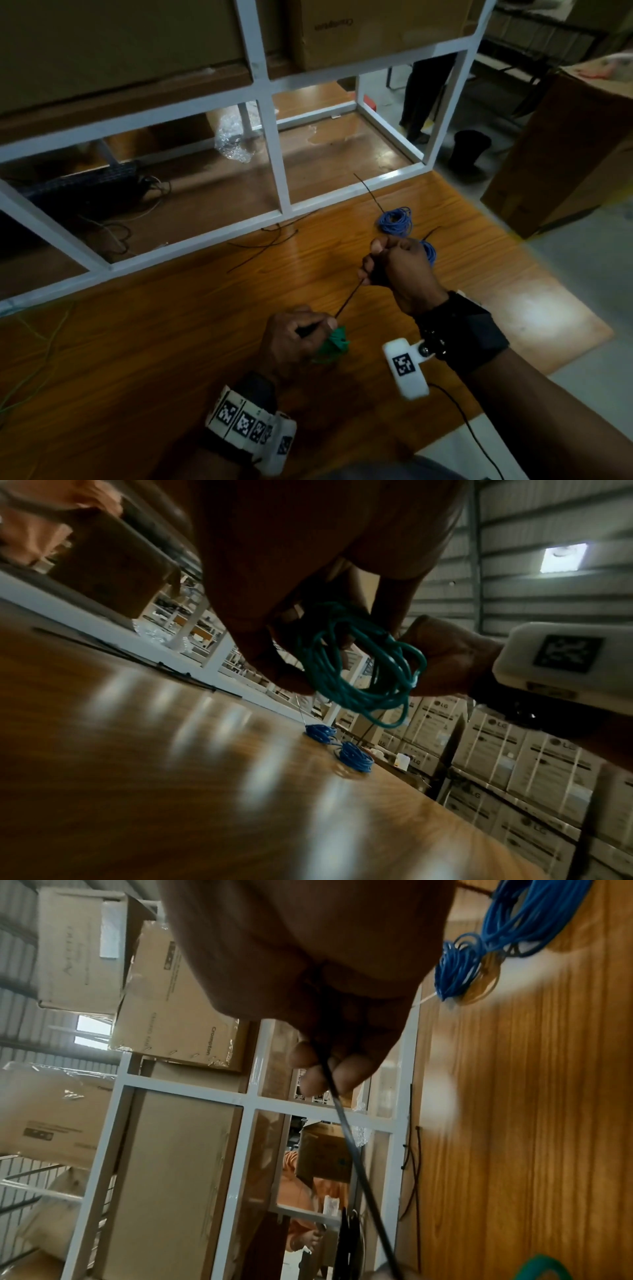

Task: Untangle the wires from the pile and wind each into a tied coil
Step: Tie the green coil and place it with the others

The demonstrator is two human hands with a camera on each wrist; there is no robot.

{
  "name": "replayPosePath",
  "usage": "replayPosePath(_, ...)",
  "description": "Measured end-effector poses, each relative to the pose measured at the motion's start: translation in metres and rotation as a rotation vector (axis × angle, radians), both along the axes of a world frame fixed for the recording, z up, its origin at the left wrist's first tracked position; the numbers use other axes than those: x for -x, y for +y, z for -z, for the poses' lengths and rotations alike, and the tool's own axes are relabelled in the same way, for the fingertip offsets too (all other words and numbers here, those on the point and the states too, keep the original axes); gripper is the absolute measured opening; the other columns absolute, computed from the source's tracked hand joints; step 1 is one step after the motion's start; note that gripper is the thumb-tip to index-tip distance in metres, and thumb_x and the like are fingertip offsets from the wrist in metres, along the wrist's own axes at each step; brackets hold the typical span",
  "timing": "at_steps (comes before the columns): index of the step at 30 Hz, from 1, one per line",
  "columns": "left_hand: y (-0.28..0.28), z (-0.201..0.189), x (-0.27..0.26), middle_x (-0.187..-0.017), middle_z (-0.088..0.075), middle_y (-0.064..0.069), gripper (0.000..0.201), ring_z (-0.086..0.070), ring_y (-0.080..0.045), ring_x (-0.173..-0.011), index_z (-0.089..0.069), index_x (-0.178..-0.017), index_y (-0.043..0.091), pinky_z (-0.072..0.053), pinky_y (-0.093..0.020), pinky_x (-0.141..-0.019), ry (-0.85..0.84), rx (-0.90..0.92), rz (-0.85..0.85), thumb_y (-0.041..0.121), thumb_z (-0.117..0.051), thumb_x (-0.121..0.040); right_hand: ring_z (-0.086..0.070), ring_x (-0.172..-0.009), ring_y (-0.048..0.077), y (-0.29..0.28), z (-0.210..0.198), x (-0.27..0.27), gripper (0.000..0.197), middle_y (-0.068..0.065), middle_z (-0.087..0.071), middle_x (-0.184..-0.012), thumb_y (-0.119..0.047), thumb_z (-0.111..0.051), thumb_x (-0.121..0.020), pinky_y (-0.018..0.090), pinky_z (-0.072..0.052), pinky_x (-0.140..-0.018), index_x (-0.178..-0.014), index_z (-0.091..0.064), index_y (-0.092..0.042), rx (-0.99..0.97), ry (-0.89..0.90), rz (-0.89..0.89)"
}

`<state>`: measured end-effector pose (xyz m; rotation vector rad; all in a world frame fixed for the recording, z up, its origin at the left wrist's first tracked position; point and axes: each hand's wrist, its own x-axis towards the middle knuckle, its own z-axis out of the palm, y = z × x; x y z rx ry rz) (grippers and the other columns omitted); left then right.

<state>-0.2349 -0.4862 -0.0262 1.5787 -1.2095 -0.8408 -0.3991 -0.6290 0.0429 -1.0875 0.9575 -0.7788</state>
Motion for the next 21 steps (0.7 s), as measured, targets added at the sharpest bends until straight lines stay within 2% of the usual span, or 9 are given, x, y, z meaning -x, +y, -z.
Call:
replayPosePath(2,-0.003,-0.001,0.007,-0.079,-0.071,0.003,0.012,-0.07,-0.02,-0.08,-0.077,-0.073,0.041,-0.056,-0.046,-0.069,0.106,-0.059,-0.047,0.051,-0.071,-0.074,-0.063,-0.063,0.031,-0.003,0.001,0.007,0.024,0.013,-0.057,-0.066,0.012,-0.039,-0.095,0.039,-0.054,-0.058,-0.089,-0.053,-0.006,-0.014,0.012,-0.009)
replayPosePath(4,-0.01,-0.009,0.021,-0.076,-0.073,0.004,0.023,-0.071,-0.022,-0.078,-0.079,-0.074,0.029,-0.057,-0.047,-0.072,0.247,-0.161,-0.084,0.051,-0.074,-0.069,-0.068,-0.075,0.034,-0.011,-0.002,0.014,0.016,0.015,-0.065,-0.074,0.005,-0.046,-0.101,0.041,-0.059,-0.066,-0.094,-0.055,-0.005,0.008,0.045,-0.066)
replayPosePath(6,-0.017,-0.016,0.039,-0.073,-0.071,-0.008,0.024,-0.068,-0.028,-0.073,-0.078,-0.079,0.01,-0.055,-0.041,-0.067,0.376,-0.238,-0.115,0.034,-0.077,-0.077,-0.073,-0.088,0.033,-0.013,-0.005,0.022,0.008,0.014,-0.075,-0.09,-0.015,-0.055,-0.106,0.044,-0.061,-0.076,-0.109,-0.059,-0.008,0.062,0.105,-0.172)
replayPosePath(8,-0.029,-0.025,0.055,-0.072,-0.069,-0.014,0.016,-0.064,-0.029,-0.069,-0.075,-0.083,0.001,-0.052,-0.037,-0.065,0.547,-0.295,-0.2,0.016,-0.072,-0.086,-0.074,-0.102,0.023,-0.009,-0.003,0.03,0.032,0.007,-0.077,-0.108,-0.043,-0.06,-0.101,0.043,-0.061,-0.085,-0.128,-0.058,-0.025,0.099,0.202,-0.272)
replayPosePath(10,-0.045,-0.028,0.065,-0.078,-0.074,-0.013,0.011,-0.069,-0.029,-0.07,-0.076,-0.08,0.009,-0.053,-0.038,-0.066,0.649,-0.329,-0.271,0.016,-0.071,-0.086,-0.071,-0.111,0.015,0.001,0.003,0.041,0.052,-0.002,-0.073,-0.121,-0.059,-0.062,-0.091,0.041,-0.059,-0.092,-0.137,-0.053,-0.038,0.067,0.236,-0.305)
replayPosePath(12,-0.059,-0.028,0.071,-0.084,-0.076,-0.013,0.011,-0.072,-0.029,-0.078,-0.077,-0.08,0.014,-0.056,-0.042,-0.07,0.688,-0.317,-0.292,0.022,-0.071,-0.086,-0.07,-0.111,0.014,0.011,0.013,0.052,0.056,-0.006,-0.072,-0.122,-0.058,-0.067,-0.088,0.043,-0.059,-0.094,-0.138,-0.056,-0.036,0.046,0.236,-0.313)
replayPosePath(16,-0.079,-0.023,0.081,-0.096,-0.076,-0.009,0.016,-0.072,-0.028,-0.094,-0.077,-0.088,0.022,-0.058,-0.052,-0.086,0.653,-0.371,-0.198,0.037,-0.071,-0.087,-0.075,-0.099,0.023,0.019,0.028,0.074,0.029,0.001,-0.078,-0.108,-0.036,-0.071,-0.094,0.04,-0.062,-0.082,-0.117,-0.073,-0.018,0.141,0.26,-0.273)
replayPosePath(18,-0.086,-0.024,0.085,-0.105,-0.074,-0.006,0.019,-0.07,-0.024,-0.099,-0.073,-0.098,0.025,-0.059,-0.047,-0.083,0.642,-0.435,-0.145,0.042,-0.067,-0.09,-0.075,-0.095,0.026,0.012,0.035,0.086,0.025,0.003,-0.079,-0.103,-0.033,-0.071,-0.094,0.041,-0.063,-0.08,-0.111,-0.076,-0.016,0.127,0.271,-0.162)
replayPosePath(21,-0.091,-0.027,0.084,-0.116,-0.068,0.001,0.028,-0.064,-0.017,-0.107,-0.065,-0.114,0.027,-0.059,-0.042,-0.083,0.607,-0.447,-0.089,0.041,-0.066,-0.091,-0.076,-0.083,0.029,-0.015,0.052,0.11,0.028,0.01,-0.079,-0.094,-0.033,-0.076,-0.091,0.044,-0.063,-0.078,-0.105,-0.078,-0.009,0.018,0.313,0.148)
